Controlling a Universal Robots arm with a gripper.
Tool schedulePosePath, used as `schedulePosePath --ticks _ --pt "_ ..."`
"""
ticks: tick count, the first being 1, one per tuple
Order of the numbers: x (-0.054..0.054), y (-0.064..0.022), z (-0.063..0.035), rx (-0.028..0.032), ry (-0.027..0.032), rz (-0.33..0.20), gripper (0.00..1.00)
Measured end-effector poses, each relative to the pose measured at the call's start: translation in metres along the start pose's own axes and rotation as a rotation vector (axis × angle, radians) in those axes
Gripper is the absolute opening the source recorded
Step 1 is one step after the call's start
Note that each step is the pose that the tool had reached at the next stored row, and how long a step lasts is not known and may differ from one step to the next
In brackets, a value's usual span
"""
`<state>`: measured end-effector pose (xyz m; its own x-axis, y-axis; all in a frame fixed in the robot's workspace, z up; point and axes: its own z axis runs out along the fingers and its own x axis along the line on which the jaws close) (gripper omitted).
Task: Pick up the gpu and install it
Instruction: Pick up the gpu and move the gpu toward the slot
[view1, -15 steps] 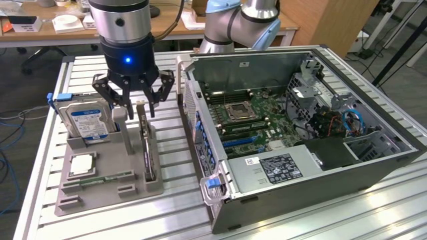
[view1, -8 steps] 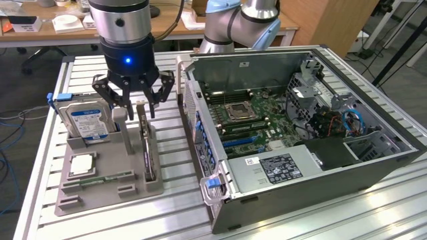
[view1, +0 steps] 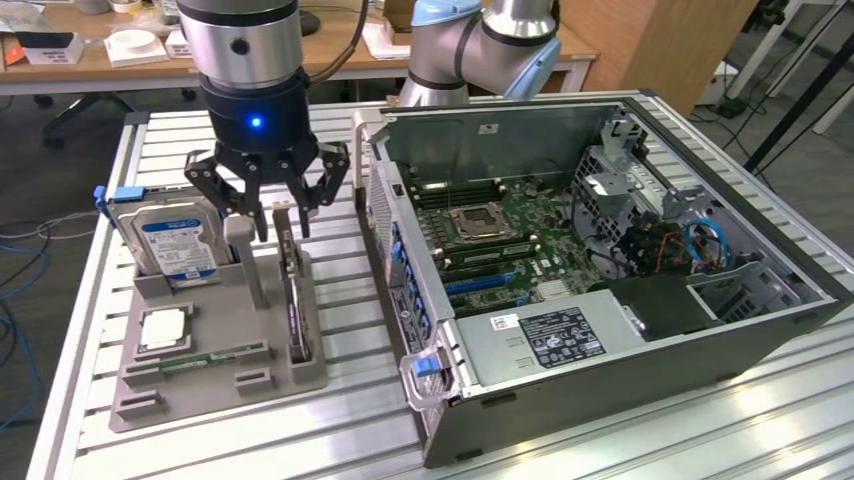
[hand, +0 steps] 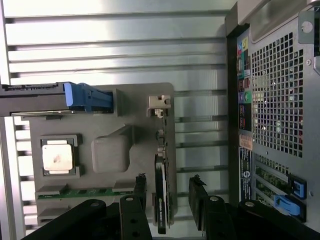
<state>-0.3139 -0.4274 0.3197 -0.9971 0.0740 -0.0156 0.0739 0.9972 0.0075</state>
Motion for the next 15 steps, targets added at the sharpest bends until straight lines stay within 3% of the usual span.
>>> schedulePosePath --ticks 15 --pt "-0.0034 -0.0077 0.0033 -0.0002 -0.0001 0.0 0.47"
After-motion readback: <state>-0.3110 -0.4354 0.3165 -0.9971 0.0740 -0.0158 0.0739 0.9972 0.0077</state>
